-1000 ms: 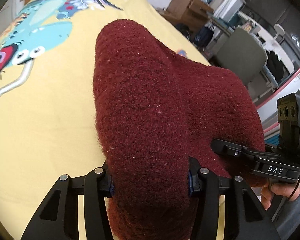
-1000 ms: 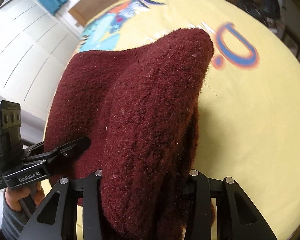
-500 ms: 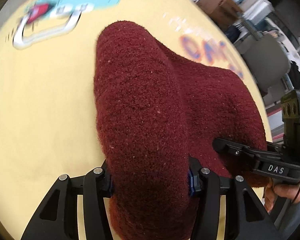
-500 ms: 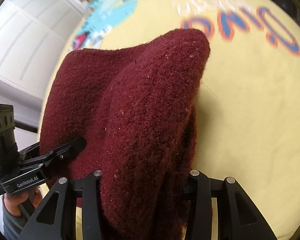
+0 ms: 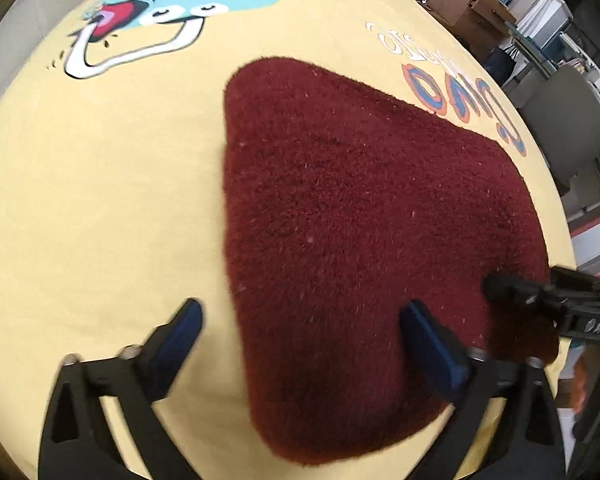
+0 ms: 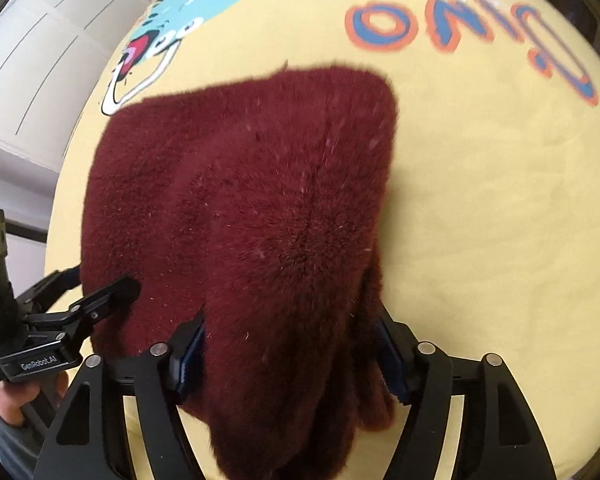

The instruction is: Fold small clothes

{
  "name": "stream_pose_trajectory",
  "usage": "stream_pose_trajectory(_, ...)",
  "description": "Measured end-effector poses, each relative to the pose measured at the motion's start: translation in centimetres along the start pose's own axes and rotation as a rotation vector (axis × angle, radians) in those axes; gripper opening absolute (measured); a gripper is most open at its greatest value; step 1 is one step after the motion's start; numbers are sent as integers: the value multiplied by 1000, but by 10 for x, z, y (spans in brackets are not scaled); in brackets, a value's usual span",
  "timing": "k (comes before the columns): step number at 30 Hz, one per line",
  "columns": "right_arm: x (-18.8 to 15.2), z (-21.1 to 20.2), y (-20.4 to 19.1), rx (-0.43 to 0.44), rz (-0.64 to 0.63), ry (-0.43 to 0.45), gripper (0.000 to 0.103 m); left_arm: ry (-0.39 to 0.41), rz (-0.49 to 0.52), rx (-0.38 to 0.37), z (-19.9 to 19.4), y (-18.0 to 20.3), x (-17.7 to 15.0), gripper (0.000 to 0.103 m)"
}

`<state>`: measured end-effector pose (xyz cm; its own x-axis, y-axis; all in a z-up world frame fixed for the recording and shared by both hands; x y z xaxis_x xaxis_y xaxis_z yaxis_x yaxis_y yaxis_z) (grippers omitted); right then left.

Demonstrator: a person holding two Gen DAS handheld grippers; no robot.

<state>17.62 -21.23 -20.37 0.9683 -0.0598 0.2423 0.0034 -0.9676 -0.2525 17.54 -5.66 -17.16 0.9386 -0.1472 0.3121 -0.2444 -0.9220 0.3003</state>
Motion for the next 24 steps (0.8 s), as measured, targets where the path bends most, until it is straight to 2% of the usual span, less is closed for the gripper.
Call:
stream_pose_trajectory(2,-6,-17,8,-15,-14,38,77,12,17,1,-8,1,-4,102)
stream_pose_trajectory(5,-11,-39,14,-31,-28,94,81,13,38,49,-17,0,-12,102)
stream_pose_trajectory(8,-15,-45,10,-38,-42,131,82,29,28,38,-19,6,-18,102)
stream_pose_trajectory(11,-22,-41,1,-53,-61,160,86,46,16,27,-21,7,-22,102)
stream_pose_trajectory(12,-25,-39,0,-54,-69,165,87,43,17,37,-10,13,-11,102)
stream_pose_trajectory(14,-36,-32,2,-63,-90,178,87,34,33,59,-11,3,-18,102)
stream_pose_trajectory(18,-44,-10,10,-145,-107,183,88,39,67,125,-5,-6,-28,102)
stream_pose_trajectory(21,-49,-7,27,-167,-76,203,101,50,35,99,0,-13,-32,102)
stream_pose_trajectory(24,-54,-5,41,-151,-54,204,101,58,36,92,4,-16,-38,102)
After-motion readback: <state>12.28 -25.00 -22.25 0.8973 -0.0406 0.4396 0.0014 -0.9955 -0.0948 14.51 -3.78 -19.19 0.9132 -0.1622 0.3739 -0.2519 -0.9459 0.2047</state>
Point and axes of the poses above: each gripper's, at about its wrist camera, not at the fingertips, and z roughly the way its jaws point, y to its right, x to its top, the point moved 5 cm from there along z, roughly the way its jaws point, and after that the axes turned 6 degrees about -x, right-handed, at the moved point
